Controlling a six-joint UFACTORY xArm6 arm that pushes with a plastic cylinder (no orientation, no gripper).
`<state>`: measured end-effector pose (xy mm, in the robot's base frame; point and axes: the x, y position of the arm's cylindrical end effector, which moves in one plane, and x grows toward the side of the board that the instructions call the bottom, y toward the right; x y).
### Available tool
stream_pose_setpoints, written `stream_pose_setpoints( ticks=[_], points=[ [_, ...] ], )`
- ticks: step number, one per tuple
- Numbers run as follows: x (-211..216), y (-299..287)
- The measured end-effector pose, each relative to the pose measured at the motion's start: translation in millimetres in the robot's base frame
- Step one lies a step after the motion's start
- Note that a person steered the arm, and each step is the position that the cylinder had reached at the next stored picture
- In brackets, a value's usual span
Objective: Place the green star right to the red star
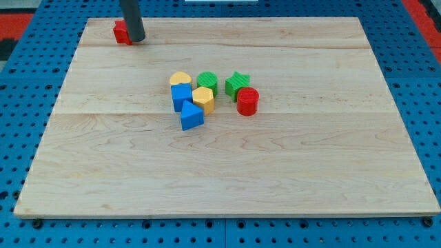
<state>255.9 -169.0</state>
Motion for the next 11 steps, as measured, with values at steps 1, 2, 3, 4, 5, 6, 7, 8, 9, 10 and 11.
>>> stream_pose_setpoints(
  ticks=[1, 2, 3, 4, 5, 6, 7, 8, 9, 10, 11],
  points=[
    [41.9, 104.7],
    [86.3, 222.2],
    [154.2, 298.3],
    [185.6, 246.5],
    [151.6, 191.2],
    [120.4, 174.4],
    [115.5, 178.1],
    [100.4, 194.4],
    [62.7, 195.0],
    [50.3, 218.7],
    [24.6, 226.2]
  ],
)
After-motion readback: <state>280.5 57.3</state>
